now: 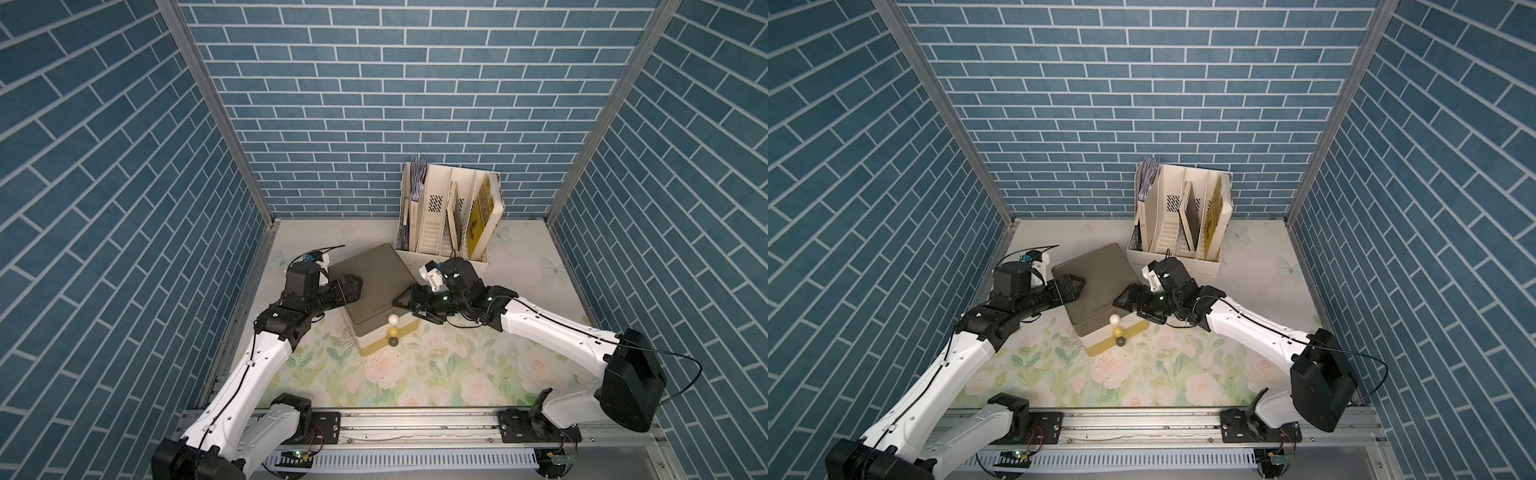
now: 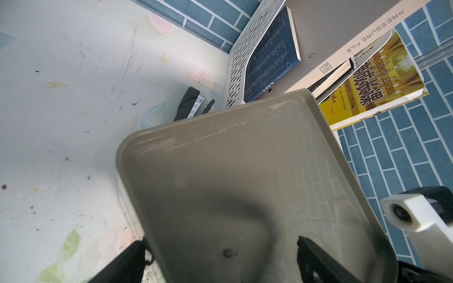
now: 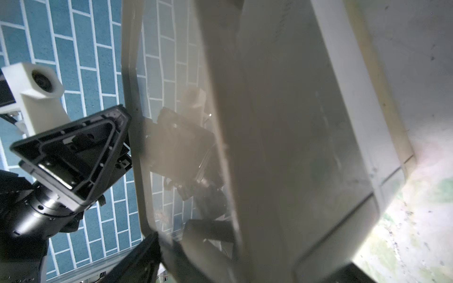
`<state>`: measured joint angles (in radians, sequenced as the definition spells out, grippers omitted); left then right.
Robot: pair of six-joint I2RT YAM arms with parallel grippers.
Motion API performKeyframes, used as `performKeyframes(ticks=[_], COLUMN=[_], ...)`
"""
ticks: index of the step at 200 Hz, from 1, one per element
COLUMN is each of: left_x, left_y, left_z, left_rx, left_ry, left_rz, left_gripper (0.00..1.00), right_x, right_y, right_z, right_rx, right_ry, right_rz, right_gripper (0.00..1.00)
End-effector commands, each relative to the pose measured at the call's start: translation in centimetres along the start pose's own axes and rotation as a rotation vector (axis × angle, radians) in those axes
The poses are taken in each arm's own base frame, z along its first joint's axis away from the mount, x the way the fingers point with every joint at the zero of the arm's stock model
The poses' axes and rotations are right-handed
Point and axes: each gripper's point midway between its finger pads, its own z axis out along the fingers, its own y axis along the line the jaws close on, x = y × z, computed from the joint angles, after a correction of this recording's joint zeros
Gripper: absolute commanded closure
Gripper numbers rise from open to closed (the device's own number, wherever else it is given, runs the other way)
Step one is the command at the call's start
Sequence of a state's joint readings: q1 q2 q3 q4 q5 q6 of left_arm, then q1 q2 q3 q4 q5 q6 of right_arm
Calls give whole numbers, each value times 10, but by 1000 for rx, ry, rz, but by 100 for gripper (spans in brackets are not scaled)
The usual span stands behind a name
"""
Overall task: Take the keys out of the drawer
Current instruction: Adjust the storage box at the center of the board.
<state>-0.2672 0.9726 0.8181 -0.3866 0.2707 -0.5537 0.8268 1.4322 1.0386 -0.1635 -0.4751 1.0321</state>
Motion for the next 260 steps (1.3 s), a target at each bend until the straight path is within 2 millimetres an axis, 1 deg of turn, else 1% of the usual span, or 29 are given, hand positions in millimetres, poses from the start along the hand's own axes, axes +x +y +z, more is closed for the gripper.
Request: performKeyframes(ticks=[1,71,114,146,180,198,219,245,260], left_x=[16,17,15,12,8,7,3,1,-5], left_y=[-16,-14,-15,-16,-18,-19,-21,-20,-19], left_z=[6,9,11,14,15,13,6,-7,-19], left_rx=[89,84,84,83,86,87,81,54,29], left_ry=[66,67,64,63,60,59,47,33,9], left_rz=[8,4,4,5,7,12,24,44,57], left_gripper=[0,0,0,0,0,0,0,0,0], right_x=[-56,-86,-106,-113,-116,-116,-117,-115,-111], right_y=[2,-3,-11,-12,-11,-9,-6,1,4], right_z=[-3,-8,-8,-5,-8,-15,-29,-51,-63], right_rx=[-8,-1,4,2,4,5,14,5,-7], right_ry=[-207,-245,-253,-246,-249,-261,-287,-317,-329], right_rz=[-170,-206,-211,-216,-225,-229,-240,-252,-257], right_gripper=[7,9,9,9,8,8,7,5,5])
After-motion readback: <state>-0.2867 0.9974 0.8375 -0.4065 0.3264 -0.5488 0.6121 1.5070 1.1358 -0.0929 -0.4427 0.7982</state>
